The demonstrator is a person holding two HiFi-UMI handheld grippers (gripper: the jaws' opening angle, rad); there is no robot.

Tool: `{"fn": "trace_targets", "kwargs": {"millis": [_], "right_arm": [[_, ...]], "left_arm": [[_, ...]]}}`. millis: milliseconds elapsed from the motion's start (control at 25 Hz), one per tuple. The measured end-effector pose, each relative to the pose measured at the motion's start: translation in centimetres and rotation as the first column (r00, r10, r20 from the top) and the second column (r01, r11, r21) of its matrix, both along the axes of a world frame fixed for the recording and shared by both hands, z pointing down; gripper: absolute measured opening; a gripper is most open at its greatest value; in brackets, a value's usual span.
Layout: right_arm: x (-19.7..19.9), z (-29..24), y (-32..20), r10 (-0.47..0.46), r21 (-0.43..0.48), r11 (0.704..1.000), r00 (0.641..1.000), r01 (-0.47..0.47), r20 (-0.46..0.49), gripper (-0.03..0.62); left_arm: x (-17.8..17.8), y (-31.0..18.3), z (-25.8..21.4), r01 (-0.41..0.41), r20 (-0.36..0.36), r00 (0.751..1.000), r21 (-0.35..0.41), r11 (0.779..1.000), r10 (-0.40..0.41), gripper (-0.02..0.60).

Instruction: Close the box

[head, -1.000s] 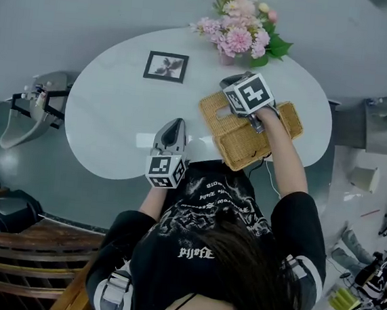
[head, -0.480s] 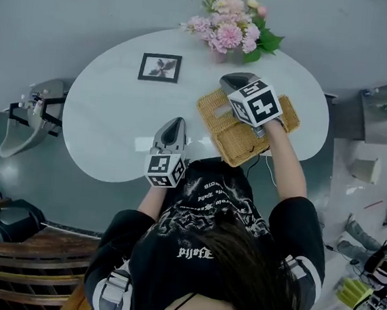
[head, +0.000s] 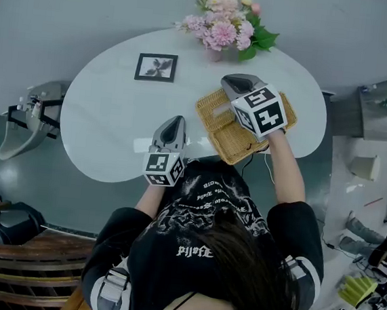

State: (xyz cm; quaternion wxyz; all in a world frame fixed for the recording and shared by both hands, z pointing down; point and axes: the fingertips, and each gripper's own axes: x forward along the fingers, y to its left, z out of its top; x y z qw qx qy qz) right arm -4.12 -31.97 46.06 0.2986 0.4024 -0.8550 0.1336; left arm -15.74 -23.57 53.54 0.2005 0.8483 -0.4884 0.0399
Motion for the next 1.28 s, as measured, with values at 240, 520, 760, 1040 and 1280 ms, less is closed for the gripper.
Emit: {"fn": "trace_targets", "kwargs": {"millis": [240,520,760,1040,1280], "right_arm": [[0.9,-1.9,2.6,-0.012,0.046,0.999,0.999,0.01,0.034,0.035],[2.6,-2.6,4.6,-0.026,0.077,0.997,0.997,0.02,0.069,0.035],[4.1,-3.3,6.2,-0.047,0.106,0.994,0.996,0.039,0.08,0.035],[5.0,-3.9,8.8,-0.065,0.121,0.991,0.995,0.055,0.082,0.035],[6.1,-3.9,11.0,-0.077,0.132,0.989,0.994,0.066,0.079,0.035]], "left_arm": [[0.8,1.0,-0.9,0.017,-0.004,1.0,0.01,1.0,-0.017,0.025],[2.2,2.6,-1.0,0.058,-0.002,0.998,-0.001,0.998,-0.058,0.025],[3.6,4.2,-1.4,0.087,-0.004,0.996,0.005,0.996,-0.087,0.025],[4.7,6.6,-1.6,0.101,0.0,0.995,0.005,0.995,-0.101,0.025],[5.6,8.3,-2.0,0.115,0.0,0.993,0.021,0.993,-0.115,0.025]]}}
